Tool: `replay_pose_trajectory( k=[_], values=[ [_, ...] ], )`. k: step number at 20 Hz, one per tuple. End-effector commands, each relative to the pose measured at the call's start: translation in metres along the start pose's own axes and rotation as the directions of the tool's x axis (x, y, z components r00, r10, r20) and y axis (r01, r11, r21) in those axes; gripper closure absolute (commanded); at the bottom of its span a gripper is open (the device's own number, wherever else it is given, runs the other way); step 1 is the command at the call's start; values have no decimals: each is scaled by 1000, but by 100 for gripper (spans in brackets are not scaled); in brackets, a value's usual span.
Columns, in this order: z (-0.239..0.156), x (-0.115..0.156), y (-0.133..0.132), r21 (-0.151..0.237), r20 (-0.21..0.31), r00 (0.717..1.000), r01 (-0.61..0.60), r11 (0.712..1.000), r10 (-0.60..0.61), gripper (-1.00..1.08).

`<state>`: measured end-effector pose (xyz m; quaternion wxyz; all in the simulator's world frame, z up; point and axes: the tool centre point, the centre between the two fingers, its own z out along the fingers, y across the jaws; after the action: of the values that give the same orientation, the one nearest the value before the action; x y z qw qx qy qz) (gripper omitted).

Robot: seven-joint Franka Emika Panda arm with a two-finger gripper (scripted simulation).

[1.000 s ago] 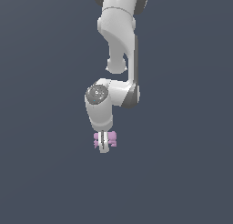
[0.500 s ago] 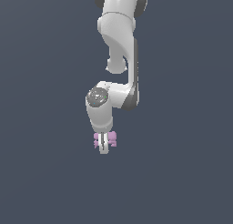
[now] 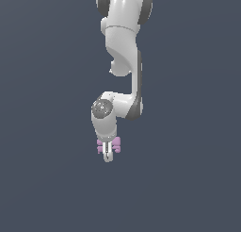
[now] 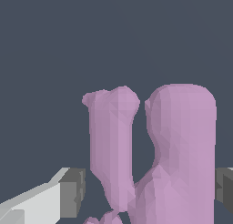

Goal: Pick up the object and move it to a goal position.

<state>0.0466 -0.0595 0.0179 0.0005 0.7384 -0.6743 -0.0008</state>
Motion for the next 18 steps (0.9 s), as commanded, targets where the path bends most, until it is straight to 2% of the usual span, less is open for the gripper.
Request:
replay_pose_trajectory(
  k=[1, 18],
  values=[
    [1, 0, -1, 2, 0, 1000, 0, 1000, 0, 108],
    [-5, -5, 4, 2, -1, 1000, 0, 1000, 0, 108]
  ],
)
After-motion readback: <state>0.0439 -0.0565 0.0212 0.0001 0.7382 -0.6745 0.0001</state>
